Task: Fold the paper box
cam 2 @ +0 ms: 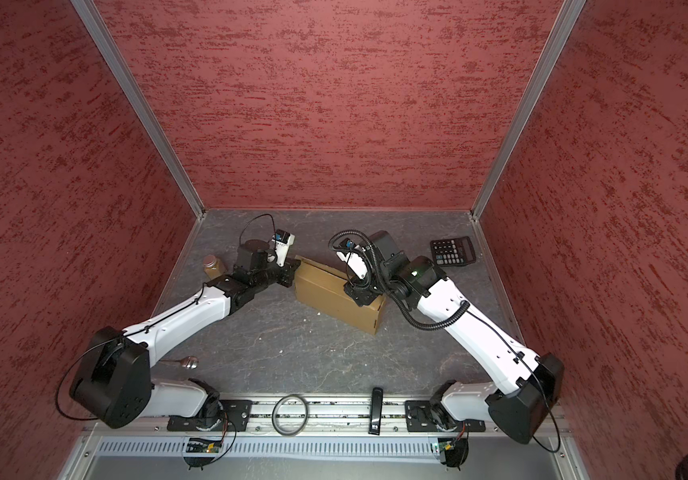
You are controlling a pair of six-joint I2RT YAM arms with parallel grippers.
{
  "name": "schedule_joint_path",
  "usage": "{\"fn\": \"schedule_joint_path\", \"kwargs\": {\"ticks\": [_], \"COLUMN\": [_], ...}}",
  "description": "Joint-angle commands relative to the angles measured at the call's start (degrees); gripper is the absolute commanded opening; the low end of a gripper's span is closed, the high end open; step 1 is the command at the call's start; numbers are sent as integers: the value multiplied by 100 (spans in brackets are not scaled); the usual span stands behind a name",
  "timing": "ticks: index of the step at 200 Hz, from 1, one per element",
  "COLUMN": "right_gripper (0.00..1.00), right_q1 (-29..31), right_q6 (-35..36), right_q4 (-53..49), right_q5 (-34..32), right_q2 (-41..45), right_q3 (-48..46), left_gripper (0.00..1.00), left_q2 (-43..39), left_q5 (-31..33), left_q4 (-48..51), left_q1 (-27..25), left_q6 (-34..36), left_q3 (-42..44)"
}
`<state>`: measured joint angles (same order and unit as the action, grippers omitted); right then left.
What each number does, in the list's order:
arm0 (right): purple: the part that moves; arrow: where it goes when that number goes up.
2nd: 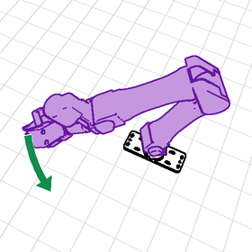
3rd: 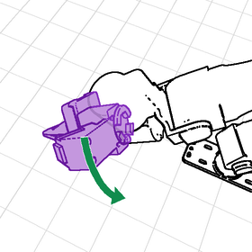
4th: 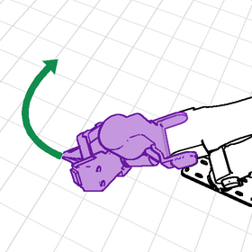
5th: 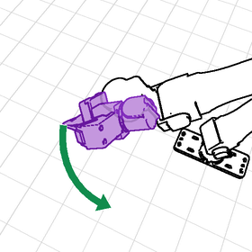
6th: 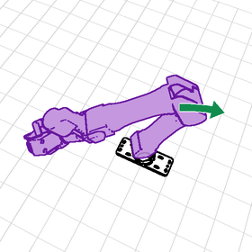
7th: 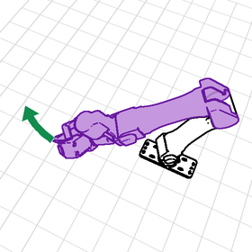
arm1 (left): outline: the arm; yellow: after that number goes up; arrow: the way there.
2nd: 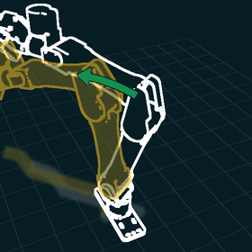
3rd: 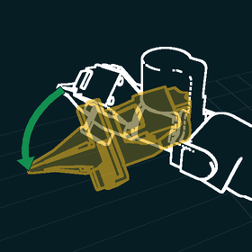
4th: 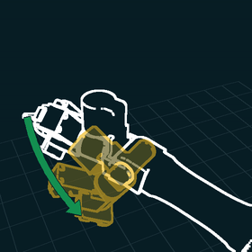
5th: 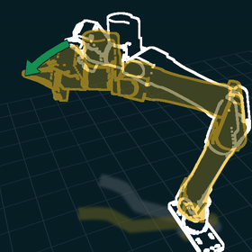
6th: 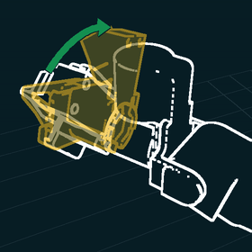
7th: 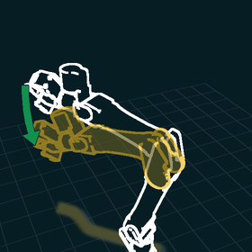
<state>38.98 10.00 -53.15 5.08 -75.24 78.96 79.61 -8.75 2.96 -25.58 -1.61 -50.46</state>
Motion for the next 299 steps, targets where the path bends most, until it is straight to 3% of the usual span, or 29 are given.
{"fn": "schedule_joint_path", "kwargs": {"ticks": [1,40,85,299], "right_gripper": [74,86,88,67], "right_q1": [66,66,66,134], "right_q6": [387,820,1003,762], "right_q4": [-257,-304,-309,284], "right_q5": [-242,-83,-34,352], "right_q2": [7,-262,-460,-764], "right_q3": [221,221,225,-380], "left_gripper": [0,0,0,0], "left_q2": [187,183,177,208], "left_q5": [-97,-83,-61,28], "left_q4": [608,639,639,694], "left_q1": [-96,-101,-100,-103], "left_q6": [47,69,70,35], "left_q3": [138,140,158,159]}}
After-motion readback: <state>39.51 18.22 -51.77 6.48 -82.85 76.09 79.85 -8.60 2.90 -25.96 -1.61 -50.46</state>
